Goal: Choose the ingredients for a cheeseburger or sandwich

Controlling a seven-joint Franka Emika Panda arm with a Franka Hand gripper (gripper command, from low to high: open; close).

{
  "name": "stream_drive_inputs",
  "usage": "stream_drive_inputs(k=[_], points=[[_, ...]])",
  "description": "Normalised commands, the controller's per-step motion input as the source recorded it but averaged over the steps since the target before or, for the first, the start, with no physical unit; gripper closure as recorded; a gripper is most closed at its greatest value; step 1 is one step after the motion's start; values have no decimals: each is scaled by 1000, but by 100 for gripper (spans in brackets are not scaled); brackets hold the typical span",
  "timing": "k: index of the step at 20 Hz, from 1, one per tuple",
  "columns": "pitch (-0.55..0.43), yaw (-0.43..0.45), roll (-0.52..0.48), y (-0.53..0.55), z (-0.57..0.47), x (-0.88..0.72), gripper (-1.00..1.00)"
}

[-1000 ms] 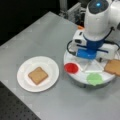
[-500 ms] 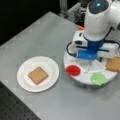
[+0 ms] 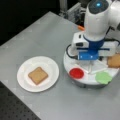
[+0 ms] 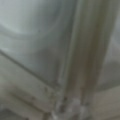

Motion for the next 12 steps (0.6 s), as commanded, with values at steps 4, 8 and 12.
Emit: stream_drive_inputs(k=[4,8,12], points=[[113,238,179,253,-107,251,-100],[136,163,194,263,-109,279,-100],[136,119,168,285,-96,303,-100]])
